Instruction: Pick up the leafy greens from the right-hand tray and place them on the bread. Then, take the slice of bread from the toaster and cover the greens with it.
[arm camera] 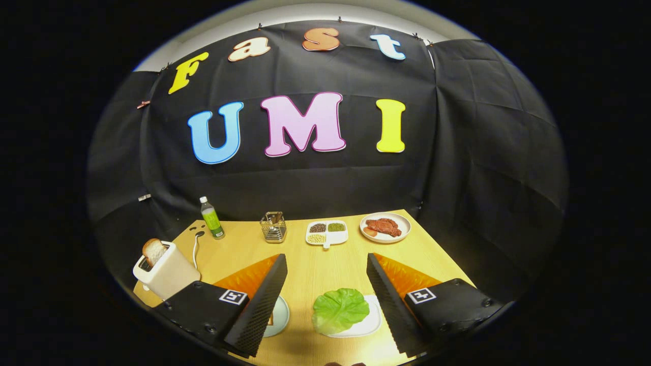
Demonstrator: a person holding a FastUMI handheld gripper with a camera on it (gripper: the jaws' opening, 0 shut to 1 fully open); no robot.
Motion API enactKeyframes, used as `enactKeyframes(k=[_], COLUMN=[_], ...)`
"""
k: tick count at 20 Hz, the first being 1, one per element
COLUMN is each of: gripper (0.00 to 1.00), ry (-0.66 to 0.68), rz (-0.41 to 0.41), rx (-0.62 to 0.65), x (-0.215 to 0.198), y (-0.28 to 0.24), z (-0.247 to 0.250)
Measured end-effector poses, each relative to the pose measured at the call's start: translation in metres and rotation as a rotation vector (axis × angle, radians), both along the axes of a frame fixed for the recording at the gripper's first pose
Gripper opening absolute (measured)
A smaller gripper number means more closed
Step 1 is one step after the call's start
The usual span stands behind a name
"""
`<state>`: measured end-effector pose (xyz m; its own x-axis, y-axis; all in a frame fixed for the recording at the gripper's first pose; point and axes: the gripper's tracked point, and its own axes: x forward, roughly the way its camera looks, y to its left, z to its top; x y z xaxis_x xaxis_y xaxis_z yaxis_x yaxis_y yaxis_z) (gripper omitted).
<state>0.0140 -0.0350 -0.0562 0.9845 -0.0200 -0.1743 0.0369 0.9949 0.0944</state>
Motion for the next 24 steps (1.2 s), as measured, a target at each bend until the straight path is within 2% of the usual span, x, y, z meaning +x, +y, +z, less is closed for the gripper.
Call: enactKeyframes(k=[6,12,24], gripper=[0.98,0.98,0.98], ry=[0.098,0.258,0.471], rz=[-0.010,0.015,0.033], rx=[0.012,0.048,-0.001], x=[0.015,0.038,0.065], y=[-0.012,-0.012,-0.021], z=[-0.042,-0.110,-0.222])
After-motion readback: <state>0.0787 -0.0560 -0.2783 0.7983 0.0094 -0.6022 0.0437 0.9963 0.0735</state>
